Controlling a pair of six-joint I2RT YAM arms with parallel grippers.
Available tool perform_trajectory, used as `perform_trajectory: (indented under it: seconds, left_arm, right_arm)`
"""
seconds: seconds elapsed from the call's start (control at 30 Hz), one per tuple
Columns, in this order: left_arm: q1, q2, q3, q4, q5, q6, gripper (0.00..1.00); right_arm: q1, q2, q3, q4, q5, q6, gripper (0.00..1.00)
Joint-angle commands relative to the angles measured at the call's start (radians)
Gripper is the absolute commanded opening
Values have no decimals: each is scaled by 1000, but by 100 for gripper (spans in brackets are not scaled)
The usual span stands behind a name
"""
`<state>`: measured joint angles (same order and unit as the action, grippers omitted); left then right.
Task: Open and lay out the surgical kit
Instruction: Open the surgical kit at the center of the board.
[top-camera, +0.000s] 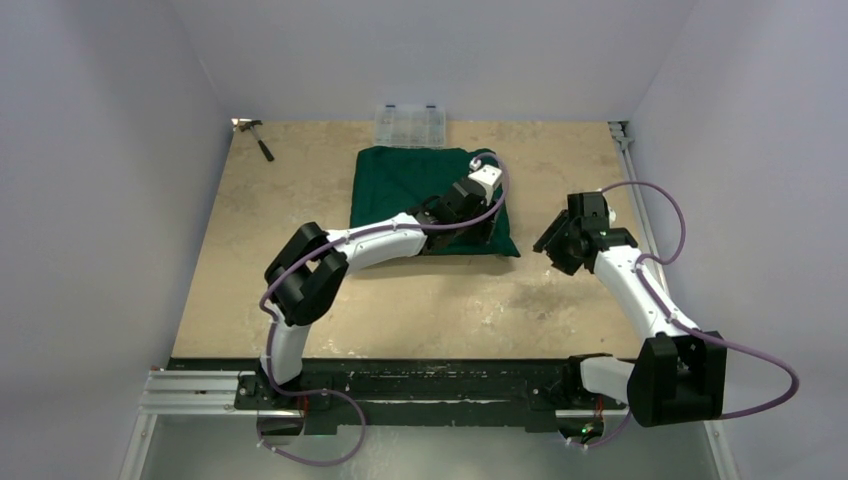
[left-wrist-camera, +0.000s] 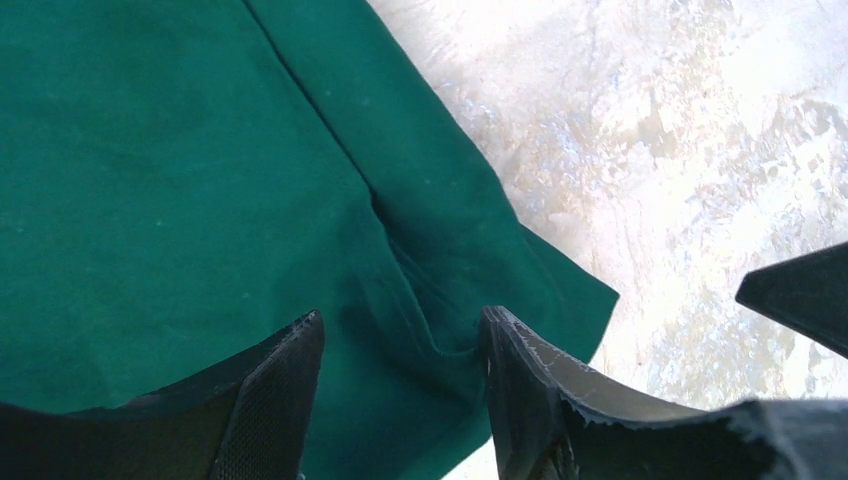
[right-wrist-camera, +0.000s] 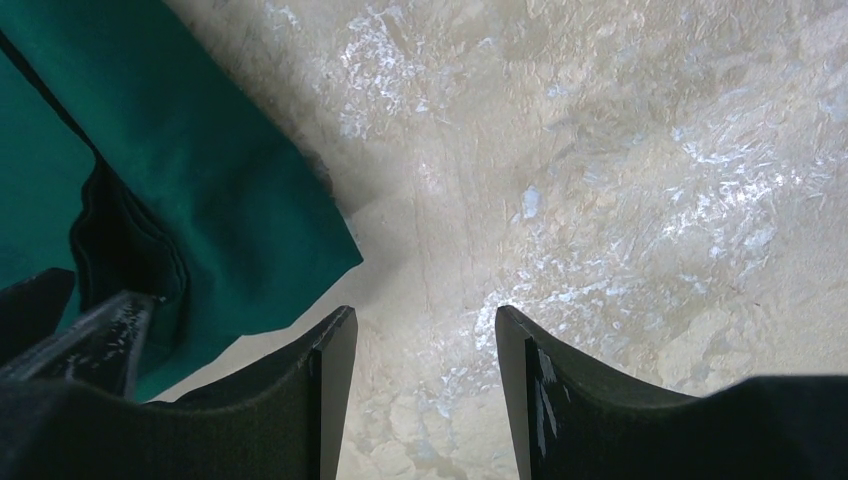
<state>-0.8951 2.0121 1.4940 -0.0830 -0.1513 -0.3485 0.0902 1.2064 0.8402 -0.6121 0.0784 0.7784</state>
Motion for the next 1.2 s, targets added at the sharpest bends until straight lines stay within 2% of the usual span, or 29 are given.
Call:
perform_trajectory:
  seconds: [0.0,0.47,0.57,0.7,0.83,0.93,1.07,1.17]
  left_arm:
    - [10,-17,10,11,-4,-18,55]
    - [9,9,3,-9,108,-1,63]
    - [9,20,5,-27,75,1,59]
    - [9,29,8,-37,58,7,49]
    - [10,45,29,-58,59,7,47]
    - [12,42,46,-76,59,-1,34]
    - [44,42,129,-137,107,-32,0]
    - [102,43,190,-183,215,-85,0]
  right_arm:
    - [-6,8,-19,27,-15,14,57]
    - [-6,22,-29,44,-28,18,57]
    - [-6,24,-28,46,-28,18,57]
    - [-6,25,-29,49,-28,18,57]
    - [-6,28,-25,52,-30,18,56]
    - [-6,30,-20,52,-31,18,56]
    - [-6,31,-18,54,-33,19,55]
    - [-6,35,-9,54,-37,18,55]
